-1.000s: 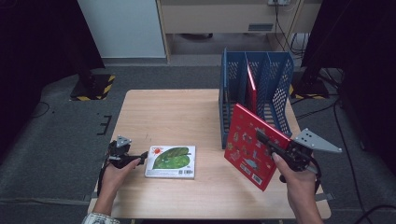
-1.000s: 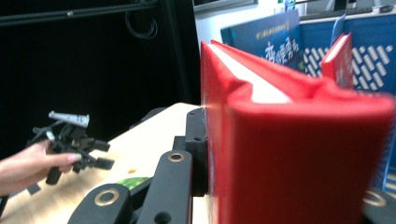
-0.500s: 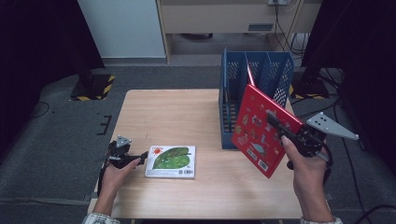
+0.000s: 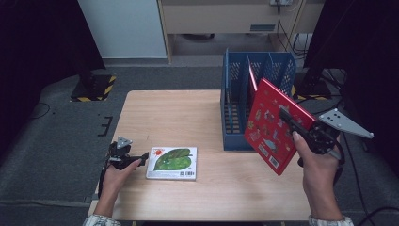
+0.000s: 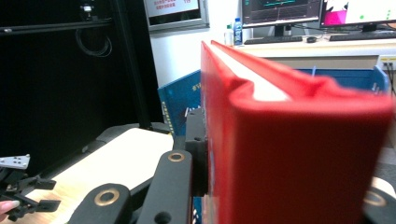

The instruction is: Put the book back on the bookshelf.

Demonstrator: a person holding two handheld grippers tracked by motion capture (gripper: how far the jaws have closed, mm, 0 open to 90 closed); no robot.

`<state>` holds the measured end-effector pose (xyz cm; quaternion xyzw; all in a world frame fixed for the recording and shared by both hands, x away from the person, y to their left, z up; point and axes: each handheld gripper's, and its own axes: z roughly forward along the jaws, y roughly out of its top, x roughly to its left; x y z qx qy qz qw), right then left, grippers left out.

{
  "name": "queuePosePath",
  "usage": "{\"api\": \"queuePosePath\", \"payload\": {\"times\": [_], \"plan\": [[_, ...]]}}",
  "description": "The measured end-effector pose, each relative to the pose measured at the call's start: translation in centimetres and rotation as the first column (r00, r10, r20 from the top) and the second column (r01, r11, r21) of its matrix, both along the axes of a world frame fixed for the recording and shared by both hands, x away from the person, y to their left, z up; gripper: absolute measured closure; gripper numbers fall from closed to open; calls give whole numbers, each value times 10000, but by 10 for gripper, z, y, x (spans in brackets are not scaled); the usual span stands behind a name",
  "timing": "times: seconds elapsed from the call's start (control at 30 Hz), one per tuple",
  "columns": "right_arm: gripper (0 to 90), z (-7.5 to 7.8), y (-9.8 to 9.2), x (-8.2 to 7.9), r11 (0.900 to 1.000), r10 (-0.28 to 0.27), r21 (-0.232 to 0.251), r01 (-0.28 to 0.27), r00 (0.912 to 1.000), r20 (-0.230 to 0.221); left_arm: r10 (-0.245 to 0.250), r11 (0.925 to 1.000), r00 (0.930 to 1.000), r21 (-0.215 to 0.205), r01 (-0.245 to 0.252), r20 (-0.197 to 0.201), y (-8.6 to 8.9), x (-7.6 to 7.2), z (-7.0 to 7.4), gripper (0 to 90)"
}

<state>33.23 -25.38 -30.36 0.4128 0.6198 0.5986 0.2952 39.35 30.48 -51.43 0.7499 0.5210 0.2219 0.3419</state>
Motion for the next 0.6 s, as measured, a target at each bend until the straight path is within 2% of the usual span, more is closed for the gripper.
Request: {"api": "queuePosePath", "payload": {"times": [0.2,0.4,0.6], "plan": [[796,1,-5,2,9989,-415,-224,415,9991,31,33,10000,10000,-5,-33,29,0,0,0,40],[796,4,-5,14,9917,-925,-895,928,9957,75,23,10000,10000,-3,-23,62,1,0,1,41],[796,9,-6,26,9860,-1357,-955,1363,9907,130,13,10000,10000,30,-14,70,0,0,1,41]]}}
